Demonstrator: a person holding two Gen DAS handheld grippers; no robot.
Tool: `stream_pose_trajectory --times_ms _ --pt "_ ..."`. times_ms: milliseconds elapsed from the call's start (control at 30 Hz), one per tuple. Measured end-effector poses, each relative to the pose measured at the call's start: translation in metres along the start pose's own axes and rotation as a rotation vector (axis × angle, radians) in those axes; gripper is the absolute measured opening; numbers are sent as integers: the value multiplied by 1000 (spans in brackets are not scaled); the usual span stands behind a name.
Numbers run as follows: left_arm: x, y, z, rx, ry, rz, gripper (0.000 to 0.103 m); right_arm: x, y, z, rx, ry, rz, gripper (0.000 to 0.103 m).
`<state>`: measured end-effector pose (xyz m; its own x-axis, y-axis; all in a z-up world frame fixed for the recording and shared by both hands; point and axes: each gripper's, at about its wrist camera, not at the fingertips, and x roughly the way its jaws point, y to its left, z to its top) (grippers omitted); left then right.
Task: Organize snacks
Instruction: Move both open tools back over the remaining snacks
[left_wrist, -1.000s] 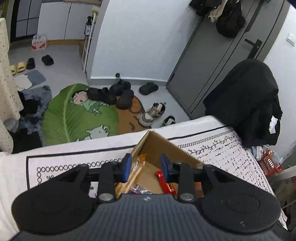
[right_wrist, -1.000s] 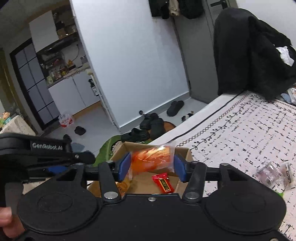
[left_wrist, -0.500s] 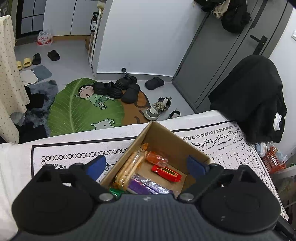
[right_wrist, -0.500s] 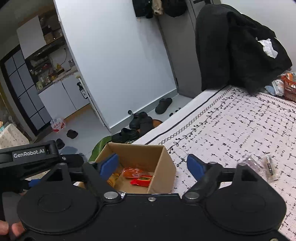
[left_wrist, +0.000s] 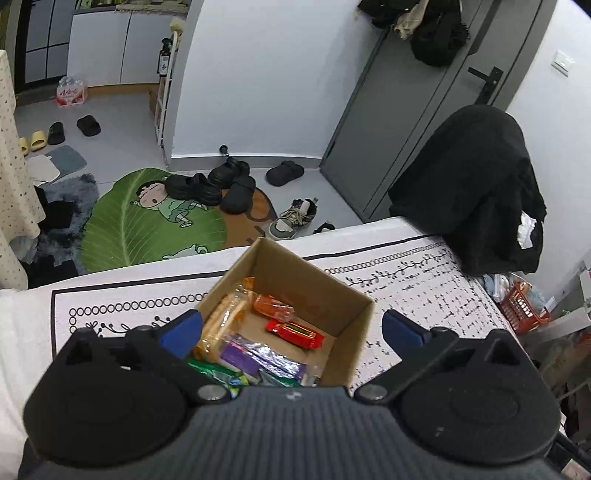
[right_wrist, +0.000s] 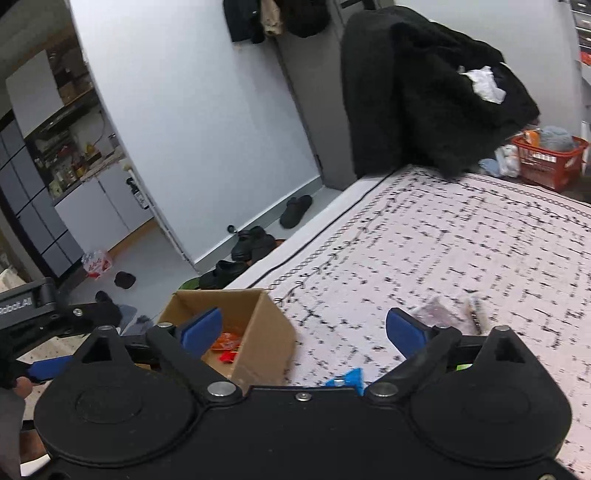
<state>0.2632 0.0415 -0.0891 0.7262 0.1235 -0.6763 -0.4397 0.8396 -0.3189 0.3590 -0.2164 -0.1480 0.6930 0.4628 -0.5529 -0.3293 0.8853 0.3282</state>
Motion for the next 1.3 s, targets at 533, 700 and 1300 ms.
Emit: stream_pose_trajectory --times_ms 533,700,1300 --pt "-14 -38 -19 50 4 2 103 -28 -44 -1 -15 19 -61 103" --pt "-13 -52 -28 79 8 -2 103 -32 -63 -1 23 26 -86 103" --pt "20 -88 -61 97 53 -45 103 -34 -117 -7 109 41 -124 103"
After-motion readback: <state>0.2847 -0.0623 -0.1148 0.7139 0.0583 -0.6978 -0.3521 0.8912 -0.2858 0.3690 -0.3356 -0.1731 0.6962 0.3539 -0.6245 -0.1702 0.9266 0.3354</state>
